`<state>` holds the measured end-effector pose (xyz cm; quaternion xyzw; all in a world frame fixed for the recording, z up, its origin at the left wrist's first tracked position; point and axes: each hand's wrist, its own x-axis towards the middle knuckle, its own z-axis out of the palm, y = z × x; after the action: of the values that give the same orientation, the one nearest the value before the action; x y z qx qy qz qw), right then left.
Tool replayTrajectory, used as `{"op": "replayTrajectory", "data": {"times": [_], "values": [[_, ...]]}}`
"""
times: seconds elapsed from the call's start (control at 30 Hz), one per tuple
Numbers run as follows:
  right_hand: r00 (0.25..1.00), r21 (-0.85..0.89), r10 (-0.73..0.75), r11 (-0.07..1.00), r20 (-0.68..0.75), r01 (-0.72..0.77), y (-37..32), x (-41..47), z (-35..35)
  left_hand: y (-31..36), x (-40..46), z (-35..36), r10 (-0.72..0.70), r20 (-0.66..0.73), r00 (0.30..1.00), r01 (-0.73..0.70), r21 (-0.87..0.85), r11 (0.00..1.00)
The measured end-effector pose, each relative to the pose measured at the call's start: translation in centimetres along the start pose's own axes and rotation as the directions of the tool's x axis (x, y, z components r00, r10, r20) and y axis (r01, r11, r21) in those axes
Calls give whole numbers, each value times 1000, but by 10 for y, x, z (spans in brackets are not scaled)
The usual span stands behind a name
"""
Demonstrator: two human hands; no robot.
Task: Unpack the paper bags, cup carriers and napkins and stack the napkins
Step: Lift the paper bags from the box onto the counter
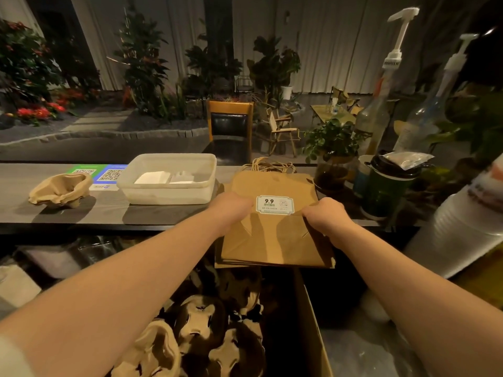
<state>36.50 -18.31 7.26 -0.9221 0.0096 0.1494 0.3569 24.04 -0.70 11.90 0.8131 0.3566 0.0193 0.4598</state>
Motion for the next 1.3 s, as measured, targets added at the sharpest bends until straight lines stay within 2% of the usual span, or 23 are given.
{"op": "replayTrajectory", "data": {"times": [0.17, 0.4, 0.5, 0.6, 0.73, 0.83, 0.93, 1.17, 1.3], "values": [[1000, 94, -17, 995, 21, 15, -6, -11, -6, 2, -4, -3, -27, 8, 1000, 28, -136, 990], [987, 158, -154, 977, 43, 145, -13, -31, -13, -22, -4, -12, 13, -28, 1000, -15, -76, 997], [976, 114, -183, 979, 119, 170, -12, -41, -12, -34, -7, -17, 2, 16, 1000, -2, -7, 1000], [968, 75, -227, 973, 107, 220, -5, -48, -13, -44, -15, -21, 17, 24, 1000, -19, 102, 995], [935, -74, -319, 940, 157, 334, 20, -64, -23, -64, -42, -25, 48, 60, 997, -63, 280, 958], [919, -157, -332, 916, 214, 368, 35, -77, -31, -77, -53, -28, 195, 238, 951, -258, 269, 928], [909, -186, -340, 903, 242, 387, 38, -87, -31, -85, -57, -27, 177, 365, 914, -283, 263, 922], [880, -238, -350, 870, 320, 432, 36, -96, -30, -85, -42, -22, 180, 301, 937, -296, 403, 866], [882, -274, -368, 852, 294, 446, 38, -91, -31, -76, -37, -24, 189, 285, 940, -312, 492, 813]]}}
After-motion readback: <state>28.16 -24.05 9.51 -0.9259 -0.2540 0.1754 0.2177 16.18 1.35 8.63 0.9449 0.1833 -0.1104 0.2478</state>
